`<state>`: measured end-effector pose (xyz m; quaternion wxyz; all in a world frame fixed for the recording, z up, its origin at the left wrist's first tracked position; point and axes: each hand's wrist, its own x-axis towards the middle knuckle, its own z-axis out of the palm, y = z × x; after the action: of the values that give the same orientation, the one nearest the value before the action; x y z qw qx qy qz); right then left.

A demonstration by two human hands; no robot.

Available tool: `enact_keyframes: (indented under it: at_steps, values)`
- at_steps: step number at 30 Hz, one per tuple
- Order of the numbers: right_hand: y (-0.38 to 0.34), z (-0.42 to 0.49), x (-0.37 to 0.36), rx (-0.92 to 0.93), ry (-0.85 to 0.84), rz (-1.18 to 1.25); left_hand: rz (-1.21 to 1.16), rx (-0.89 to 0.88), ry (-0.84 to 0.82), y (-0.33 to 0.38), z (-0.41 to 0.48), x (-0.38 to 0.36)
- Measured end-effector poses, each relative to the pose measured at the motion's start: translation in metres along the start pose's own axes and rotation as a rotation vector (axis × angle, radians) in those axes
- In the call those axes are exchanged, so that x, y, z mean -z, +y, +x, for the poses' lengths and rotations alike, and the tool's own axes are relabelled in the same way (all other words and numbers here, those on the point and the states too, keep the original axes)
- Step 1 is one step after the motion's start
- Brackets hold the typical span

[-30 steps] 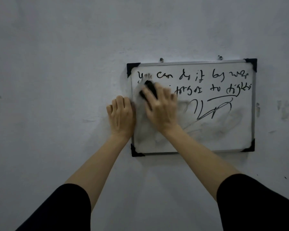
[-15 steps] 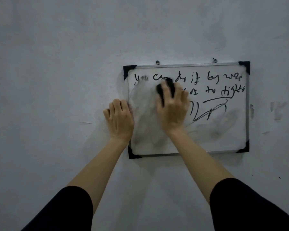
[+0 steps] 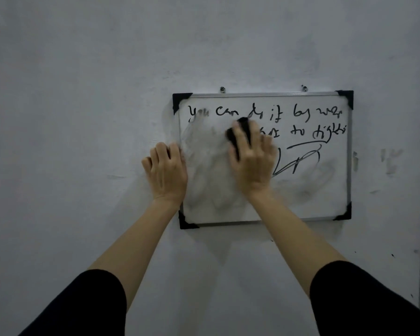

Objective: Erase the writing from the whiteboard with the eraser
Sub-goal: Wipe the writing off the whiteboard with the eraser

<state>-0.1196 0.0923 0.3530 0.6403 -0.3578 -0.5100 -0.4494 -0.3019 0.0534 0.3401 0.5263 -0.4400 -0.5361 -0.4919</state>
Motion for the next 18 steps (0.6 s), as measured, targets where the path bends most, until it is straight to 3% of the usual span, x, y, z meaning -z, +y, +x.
enact_keyframes:
  at_steps: [6,8,11,13,15,18]
  values:
    - [-0.032,0.022,0.003,-0.643,0.025,0.063,-0.042,0.155,-0.004,0.014,-0.005,0.000]
    - [-0.062,0.015,0.002,-0.570,-0.003,0.114,-0.046,0.217,-0.009,0.019,-0.006,-0.001]
    - [-0.081,-0.016,0.000,-0.143,-0.087,0.126,0.054,0.179,0.026,0.016,-0.004,-0.003]
    - [-0.067,-0.021,-0.002,0.035,-0.089,0.114,0.090,0.127,0.042,0.012,-0.004,-0.004]
    - [-0.043,-0.015,-0.003,0.034,-0.076,0.108,0.082,0.100,0.038,0.010,-0.003,-0.003]
    - [0.002,-0.002,0.002,-0.160,-0.023,0.077,0.059,0.087,0.010,0.011,-0.004,-0.002]
